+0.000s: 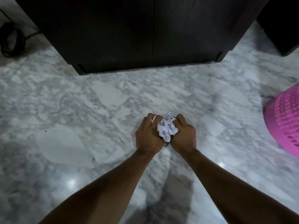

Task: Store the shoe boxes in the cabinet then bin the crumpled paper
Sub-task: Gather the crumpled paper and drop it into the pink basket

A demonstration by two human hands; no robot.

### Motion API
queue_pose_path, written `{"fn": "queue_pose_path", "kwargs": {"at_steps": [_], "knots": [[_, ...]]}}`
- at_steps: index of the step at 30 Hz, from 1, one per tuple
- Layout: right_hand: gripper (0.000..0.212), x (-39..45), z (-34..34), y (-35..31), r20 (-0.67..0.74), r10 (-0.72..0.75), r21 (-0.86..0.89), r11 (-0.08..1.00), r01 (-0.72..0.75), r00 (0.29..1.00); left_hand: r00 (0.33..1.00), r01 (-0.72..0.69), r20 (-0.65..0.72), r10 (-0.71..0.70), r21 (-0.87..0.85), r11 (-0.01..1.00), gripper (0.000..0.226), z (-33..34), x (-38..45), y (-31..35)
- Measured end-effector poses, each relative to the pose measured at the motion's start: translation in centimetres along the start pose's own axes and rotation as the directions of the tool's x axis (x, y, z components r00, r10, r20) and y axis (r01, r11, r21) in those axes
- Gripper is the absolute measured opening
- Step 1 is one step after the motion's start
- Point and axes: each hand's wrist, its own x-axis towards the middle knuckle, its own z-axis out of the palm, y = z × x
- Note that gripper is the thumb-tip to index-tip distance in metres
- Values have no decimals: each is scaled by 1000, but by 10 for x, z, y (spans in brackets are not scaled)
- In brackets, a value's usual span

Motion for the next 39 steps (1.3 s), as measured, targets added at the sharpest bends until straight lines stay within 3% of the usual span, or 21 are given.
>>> {"fn": "queue_pose_path", "kwargs": {"at_steps": [3,8,13,15,17,20,23,30,32,35,38,39], "knots": [[14,-4,5,0,-41,-2,-38,999,0,999,999,-35,13,34,19,999,34,5,-1,-2],[14,-2,7,3,14,-13,-79,997,14,1000,998,-9,65,1,113,994,37,8,1,-5],[24,1,-4,3,78,-33,-99,994,41,996,995,-91,34,93,-36,995,22,-1,7,5],[27,3,-14,2,76,5,-72,997,0,997,994,-100,33,105,-115,988,32,-8,13,14],[21,11,-28,1,22,36,-33,999,-35,999,994,-92,40,101,-174,980,42,-18,21,26],[23,35,-65,-2,-77,66,20,998,-64,995,988,-148,23,154,-167,975,40,-33,47,53],[27,64,-114,0,-165,97,19,995,-95,981,981,-185,25,190,-136,973,24,-51,82,96],[36,104,-254,20,-360,216,27,975,-221,908,935,-336,95,342,-75,939,39,-94,146,231],[41,107,-300,27,-432,228,31,971,-239,873,932,-347,60,358,-147,926,47,-104,154,278],[45,107,-371,42,-532,220,7,967,-255,818,934,-281,135,332,-297,912,68,-121,158,357],[37,99,-432,61,-632,234,44,963,-267,739,921,-322,116,371,-310,895,24,-122,169,426],[35,93,-449,70,-656,245,48,958,-284,714,903,-377,92,420,-302,876,22,-120,170,446]]}}
